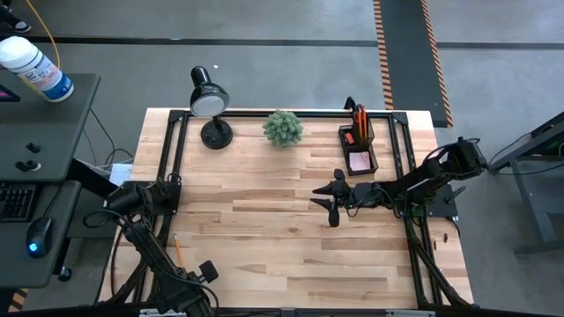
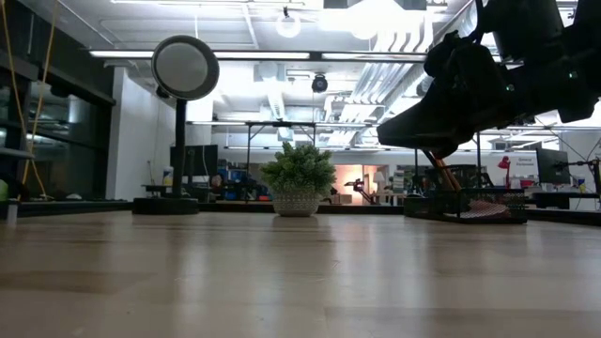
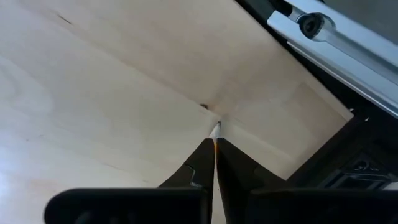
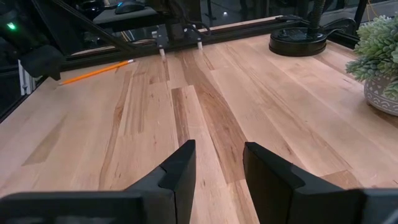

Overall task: Pick and place office supplies into organizer
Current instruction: Put the pencil into the desk organizer

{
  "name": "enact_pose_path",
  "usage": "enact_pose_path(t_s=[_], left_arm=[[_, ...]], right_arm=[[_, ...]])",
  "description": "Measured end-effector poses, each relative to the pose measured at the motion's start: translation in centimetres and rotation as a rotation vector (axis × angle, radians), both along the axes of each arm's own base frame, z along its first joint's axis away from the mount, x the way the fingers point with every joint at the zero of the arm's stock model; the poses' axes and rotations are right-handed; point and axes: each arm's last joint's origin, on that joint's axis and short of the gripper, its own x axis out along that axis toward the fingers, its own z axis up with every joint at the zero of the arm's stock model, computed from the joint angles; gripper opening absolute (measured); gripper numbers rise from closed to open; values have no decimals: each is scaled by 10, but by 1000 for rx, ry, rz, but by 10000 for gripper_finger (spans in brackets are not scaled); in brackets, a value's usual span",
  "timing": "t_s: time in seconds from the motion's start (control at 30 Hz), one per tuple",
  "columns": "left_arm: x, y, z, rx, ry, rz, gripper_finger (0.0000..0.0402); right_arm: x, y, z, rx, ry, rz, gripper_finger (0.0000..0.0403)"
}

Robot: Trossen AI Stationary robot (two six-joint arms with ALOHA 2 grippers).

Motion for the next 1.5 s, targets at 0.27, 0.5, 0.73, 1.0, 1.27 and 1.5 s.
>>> enact_pose_path(t_s=[0.27,0.5,0.73,1.0,1.27,1.5], left_arm=[[-1,3,0,55,-3,22,112],[-1,1,0,86,-83,-17,190],[-4,-7,-1,34,-106,-51,197],[-6,-10,-13,74,-97,-96,198],[-7,-12,-18,79,-71,-99,198],[-10,-12,-18,85,-57,-107,198]], right_arm=[[0,0,0,0,0,0,124],[0,0,0,-3,0,1,124],[0,0,0,-3,-2,0,124],[0,0,0,-3,-2,0,124],[0,0,0,-3,-3,0,124],[0,0,0,-3,-3,0,124]])
